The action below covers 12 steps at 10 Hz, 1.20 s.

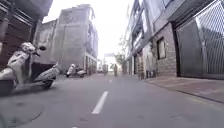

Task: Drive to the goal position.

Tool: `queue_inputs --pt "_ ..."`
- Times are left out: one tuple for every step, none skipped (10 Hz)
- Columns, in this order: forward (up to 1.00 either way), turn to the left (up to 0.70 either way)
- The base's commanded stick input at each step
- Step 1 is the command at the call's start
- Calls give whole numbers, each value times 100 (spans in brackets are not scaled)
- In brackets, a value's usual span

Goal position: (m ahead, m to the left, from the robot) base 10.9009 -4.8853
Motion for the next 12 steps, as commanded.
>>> queue_inputs --pt "100 0" --pt "100 0" --pt "100 0" --pt "100 0" --pt "100 0" --pt "100 0" --pt "100 0" --pt "100 0" --pt "100 35" --pt "100 40" --pt "100 40" --pt "100 40"
